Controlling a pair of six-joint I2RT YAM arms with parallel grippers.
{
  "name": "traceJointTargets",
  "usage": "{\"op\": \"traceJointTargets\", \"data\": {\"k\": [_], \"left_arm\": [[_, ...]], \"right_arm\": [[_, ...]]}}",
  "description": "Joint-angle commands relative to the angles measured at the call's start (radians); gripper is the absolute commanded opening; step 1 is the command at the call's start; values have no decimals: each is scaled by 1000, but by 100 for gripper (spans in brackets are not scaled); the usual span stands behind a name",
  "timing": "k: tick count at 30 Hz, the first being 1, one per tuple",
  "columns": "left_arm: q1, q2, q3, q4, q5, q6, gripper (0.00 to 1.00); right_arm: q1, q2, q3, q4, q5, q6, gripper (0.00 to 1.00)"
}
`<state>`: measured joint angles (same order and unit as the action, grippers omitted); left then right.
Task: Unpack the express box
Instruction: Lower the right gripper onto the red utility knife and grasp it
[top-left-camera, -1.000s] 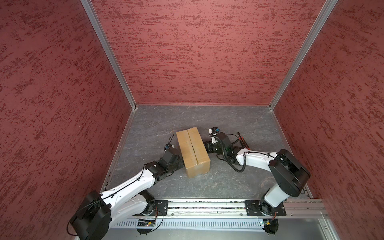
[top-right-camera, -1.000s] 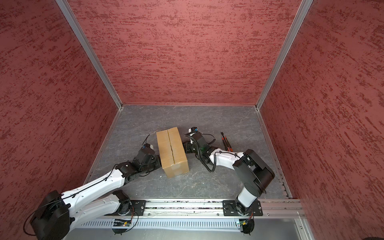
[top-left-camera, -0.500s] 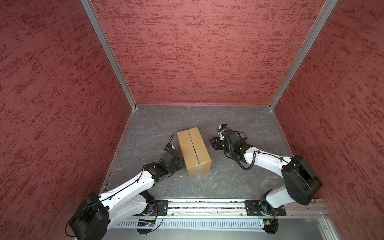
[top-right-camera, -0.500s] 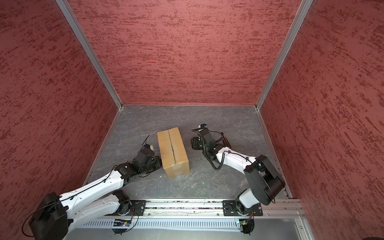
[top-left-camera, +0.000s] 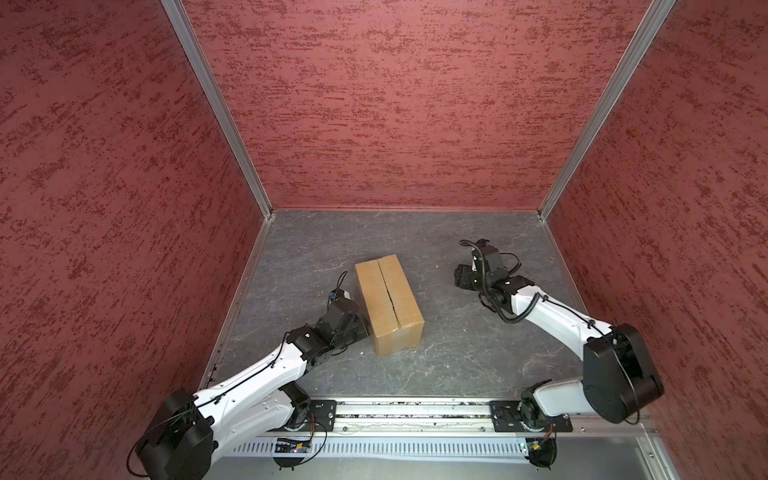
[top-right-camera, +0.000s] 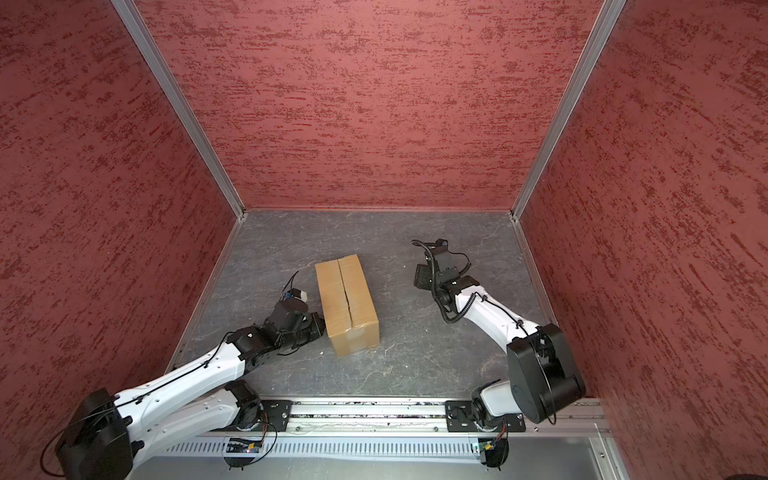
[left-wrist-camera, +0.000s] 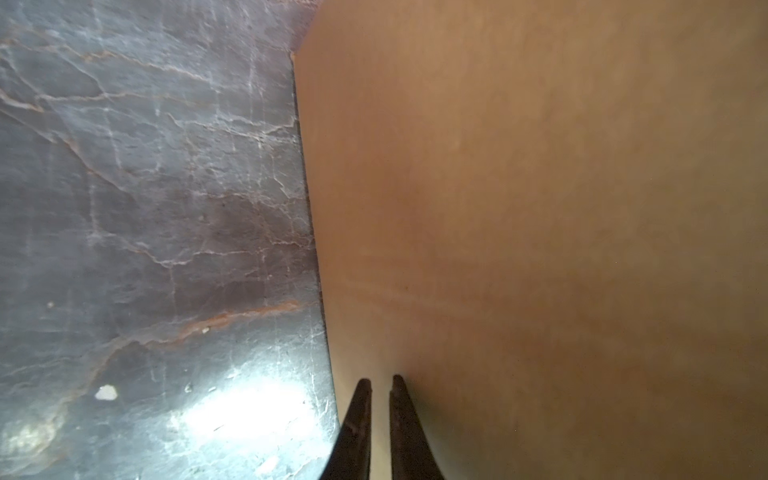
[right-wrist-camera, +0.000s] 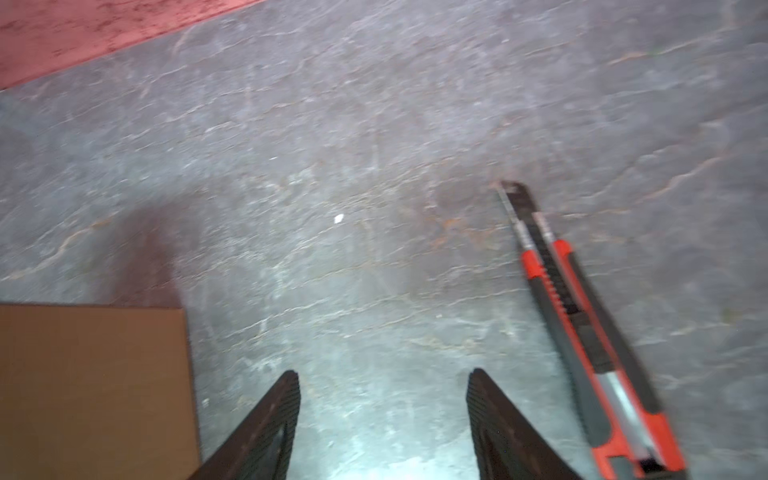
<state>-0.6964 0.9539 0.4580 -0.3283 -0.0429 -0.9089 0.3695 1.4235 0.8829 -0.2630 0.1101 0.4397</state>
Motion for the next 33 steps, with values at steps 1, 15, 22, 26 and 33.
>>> {"op": "traceJointTargets", "data": {"k": [1, 15, 22, 26, 33], "left_arm": [[-27, -11, -8, 30, 6, -17, 13], [-18, -124, 1, -110, -81, 2, 24], [121, -212, 3, -173, -27, 69, 27], [189, -228, 32, -203, -2, 125, 29], [264, -240, 60, -218, 29, 175, 29]], "right_arm": [[-35, 25, 47, -69, 17, -56, 69], [-136, 189, 107, -148, 62, -116, 76], [-174, 249, 112, -163, 77, -132, 78], [-200, 275, 116, -160, 64, -134, 77], [-214, 323, 131, -162, 33, -147, 73]]}}
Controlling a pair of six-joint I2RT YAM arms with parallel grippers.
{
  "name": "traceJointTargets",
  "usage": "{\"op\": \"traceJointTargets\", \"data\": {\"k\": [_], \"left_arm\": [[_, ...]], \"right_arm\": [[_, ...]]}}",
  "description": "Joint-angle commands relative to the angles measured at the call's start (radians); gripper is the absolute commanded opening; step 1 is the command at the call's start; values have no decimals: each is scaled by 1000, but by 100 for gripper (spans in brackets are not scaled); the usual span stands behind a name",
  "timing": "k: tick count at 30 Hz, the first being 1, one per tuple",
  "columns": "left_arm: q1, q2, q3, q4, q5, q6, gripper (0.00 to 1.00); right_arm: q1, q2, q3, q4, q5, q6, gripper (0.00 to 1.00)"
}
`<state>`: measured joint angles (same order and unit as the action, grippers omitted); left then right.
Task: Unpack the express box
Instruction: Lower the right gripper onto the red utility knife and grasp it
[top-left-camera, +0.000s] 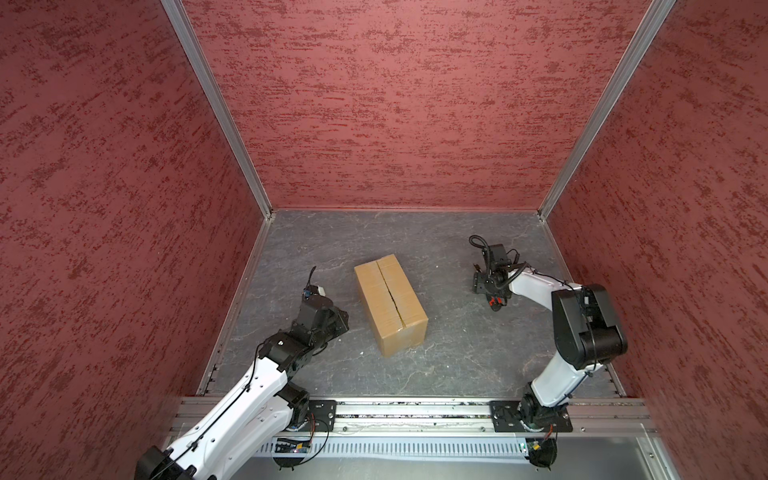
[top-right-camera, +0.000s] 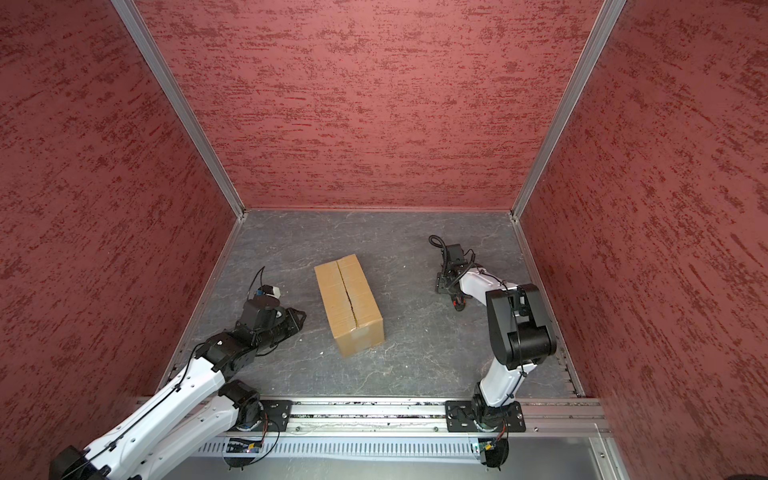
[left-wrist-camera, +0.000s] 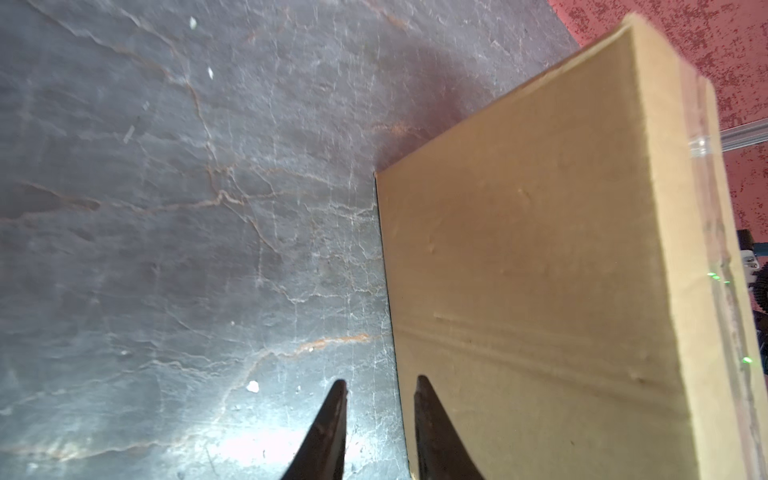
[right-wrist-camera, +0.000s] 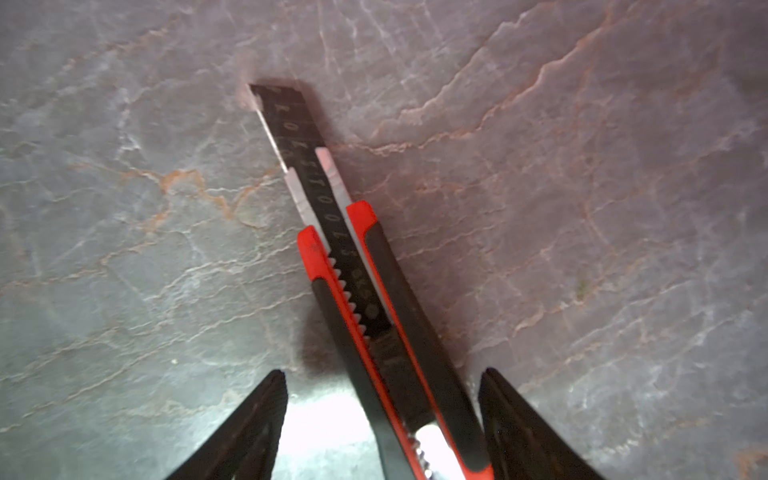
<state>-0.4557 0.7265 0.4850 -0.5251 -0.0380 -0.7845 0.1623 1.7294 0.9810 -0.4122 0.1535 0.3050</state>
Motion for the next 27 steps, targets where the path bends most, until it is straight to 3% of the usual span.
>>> {"op": "traceJointTargets", "data": {"k": [1, 20, 27], "left_arm": [[32, -17, 33, -21, 29, 55, 30], [152, 13, 144, -16, 140, 156, 33], [178, 69, 216, -3, 210, 200, 35]], "right_arm": [[-7, 21, 33, -13, -13, -12, 72], [-7, 5, -40, -16, -91, 25, 53], [-5, -12, -67, 1, -105, 39, 31]]}}
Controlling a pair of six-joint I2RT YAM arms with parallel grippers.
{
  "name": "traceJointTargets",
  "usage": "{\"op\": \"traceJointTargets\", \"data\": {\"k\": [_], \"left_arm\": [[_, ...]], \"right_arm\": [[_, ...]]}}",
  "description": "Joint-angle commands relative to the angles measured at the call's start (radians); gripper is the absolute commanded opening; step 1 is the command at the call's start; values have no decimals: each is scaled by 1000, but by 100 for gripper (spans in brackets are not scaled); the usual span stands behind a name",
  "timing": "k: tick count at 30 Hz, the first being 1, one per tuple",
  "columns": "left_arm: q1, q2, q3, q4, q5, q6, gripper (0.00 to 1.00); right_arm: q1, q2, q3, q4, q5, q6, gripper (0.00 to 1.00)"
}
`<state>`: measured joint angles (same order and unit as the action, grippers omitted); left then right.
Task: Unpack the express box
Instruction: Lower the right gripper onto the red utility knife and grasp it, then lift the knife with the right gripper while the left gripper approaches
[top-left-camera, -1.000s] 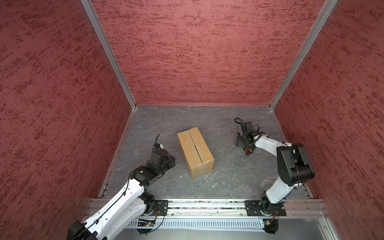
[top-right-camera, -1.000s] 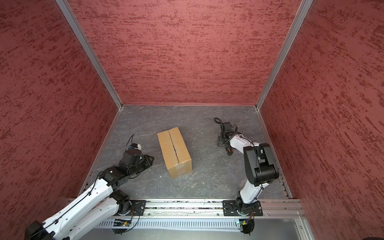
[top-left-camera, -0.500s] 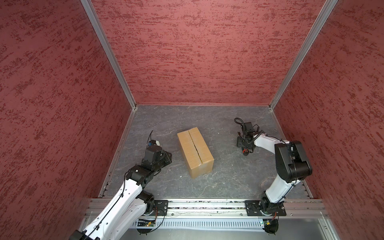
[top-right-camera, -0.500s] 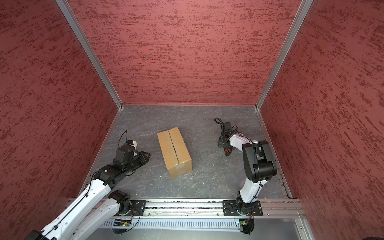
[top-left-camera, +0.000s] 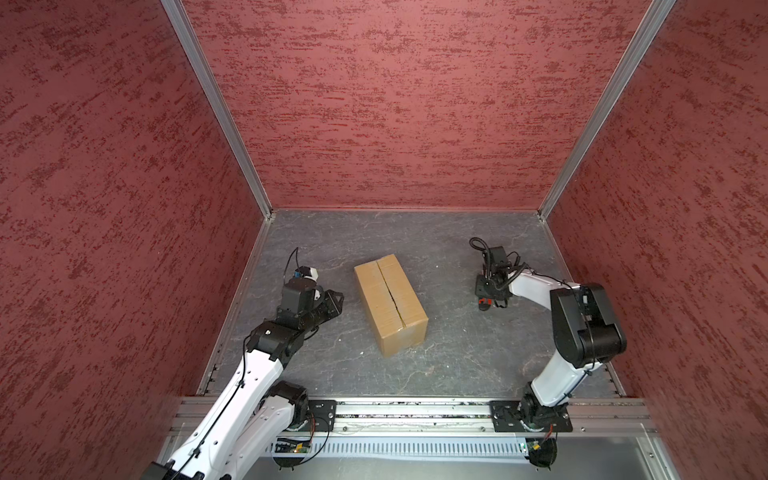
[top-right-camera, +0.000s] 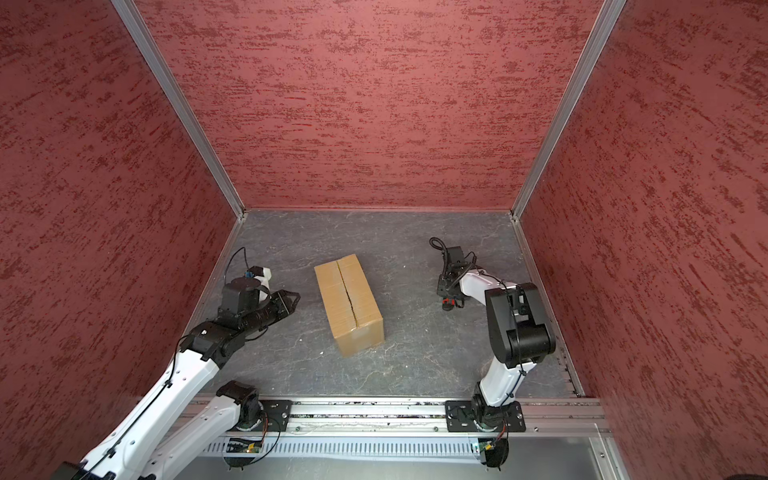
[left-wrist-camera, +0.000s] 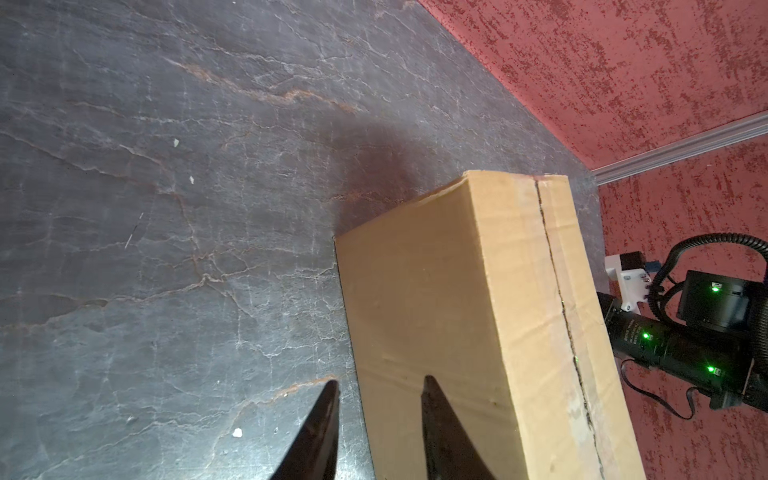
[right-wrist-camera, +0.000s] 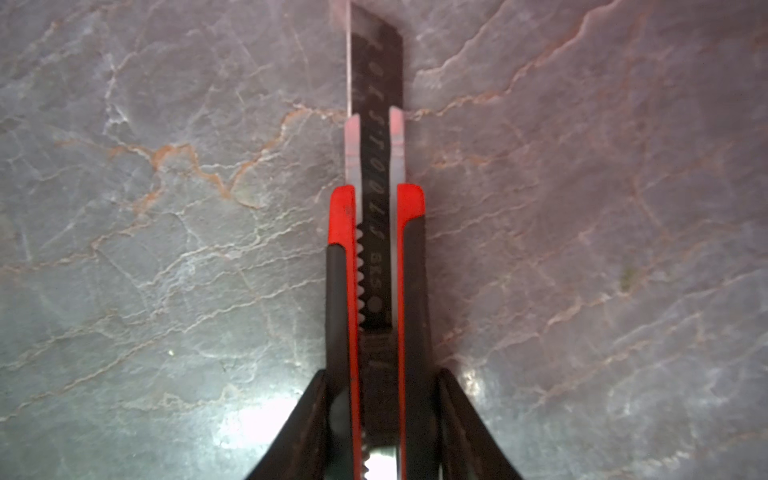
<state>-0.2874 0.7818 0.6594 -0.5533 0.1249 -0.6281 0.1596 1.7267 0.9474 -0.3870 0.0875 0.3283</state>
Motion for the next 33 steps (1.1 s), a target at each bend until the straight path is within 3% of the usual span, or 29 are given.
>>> {"op": "traceJointTargets", "data": {"k": [1, 11, 22, 33], "left_arm": [[11, 26, 56, 29, 61, 48, 36], [-22, 160, 207, 110, 230, 78, 49], [-199, 404, 404, 205, 266, 114, 58], [-316, 652, 510, 418, 353, 44, 57]], "right_arm": [[-3, -16, -35, -23, -42, 15, 28], [22, -147, 2, -113, -47, -13, 17], [155, -304, 178, -303, -50, -43, 16], [291, -395, 328, -404, -81, -68, 15]]}}
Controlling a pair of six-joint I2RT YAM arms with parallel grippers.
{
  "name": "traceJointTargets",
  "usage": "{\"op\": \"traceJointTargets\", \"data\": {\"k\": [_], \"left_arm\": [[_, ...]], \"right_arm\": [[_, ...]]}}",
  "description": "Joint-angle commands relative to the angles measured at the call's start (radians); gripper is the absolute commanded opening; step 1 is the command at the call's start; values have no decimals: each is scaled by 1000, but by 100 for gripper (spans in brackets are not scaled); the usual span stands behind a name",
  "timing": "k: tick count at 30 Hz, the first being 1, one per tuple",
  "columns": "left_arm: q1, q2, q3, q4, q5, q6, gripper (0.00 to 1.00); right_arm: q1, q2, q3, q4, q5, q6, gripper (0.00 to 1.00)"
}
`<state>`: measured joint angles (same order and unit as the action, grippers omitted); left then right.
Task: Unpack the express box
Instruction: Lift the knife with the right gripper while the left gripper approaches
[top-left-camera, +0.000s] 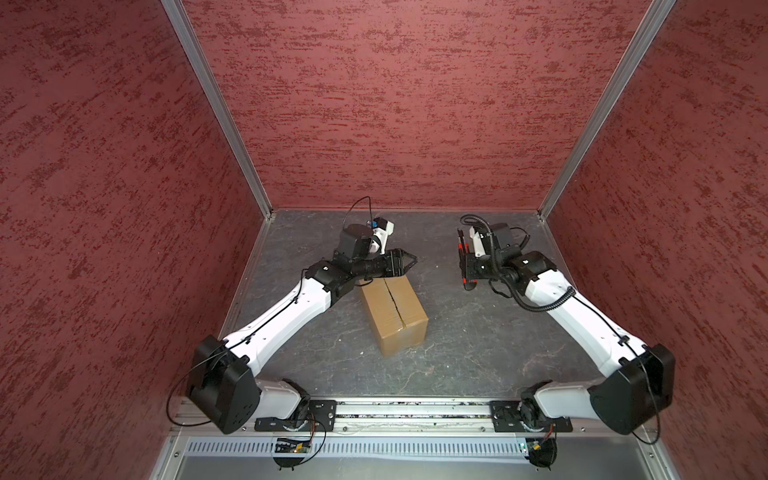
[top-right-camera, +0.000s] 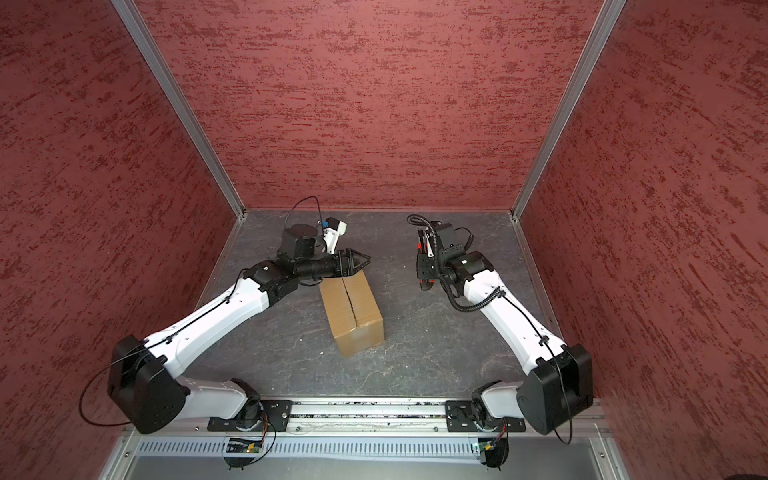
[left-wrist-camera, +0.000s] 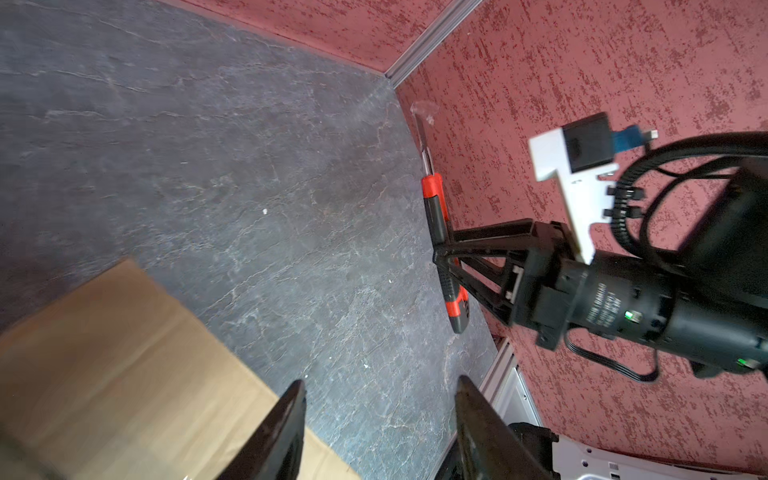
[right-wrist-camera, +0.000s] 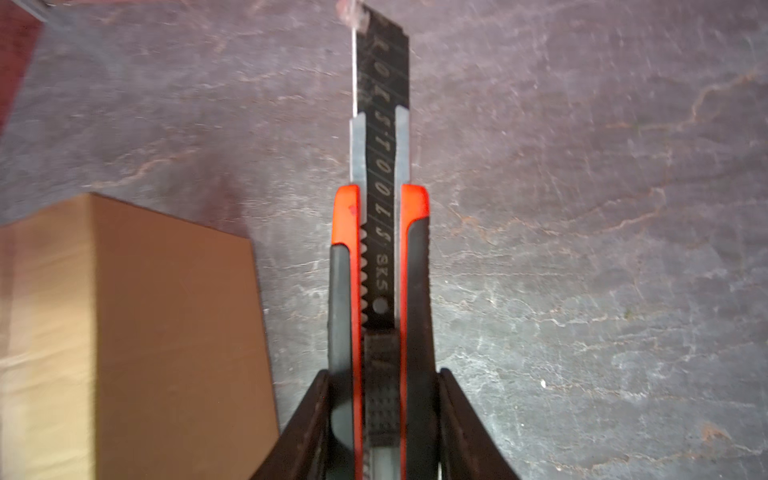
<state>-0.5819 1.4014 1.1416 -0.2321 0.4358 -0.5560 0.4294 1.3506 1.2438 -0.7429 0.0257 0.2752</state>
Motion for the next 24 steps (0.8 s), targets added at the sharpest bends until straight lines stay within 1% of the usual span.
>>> {"op": "traceJointTargets", "data": {"k": [1, 11, 17, 24], "left_arm": [[-29, 46, 35, 115, 47, -37, 56], [-89, 164, 75, 313, 75, -150, 53], [-114, 223, 104, 343, 74, -176, 50], [-122, 256, 119, 348, 48, -184, 50]], "right_arm": [[29, -21, 35, -49, -20, -14, 15], [83, -37, 60, -43, -41, -18, 15], [104, -47, 65, -39, -45, -18, 15], [127, -68, 65, -36, -51, -13, 15]]}}
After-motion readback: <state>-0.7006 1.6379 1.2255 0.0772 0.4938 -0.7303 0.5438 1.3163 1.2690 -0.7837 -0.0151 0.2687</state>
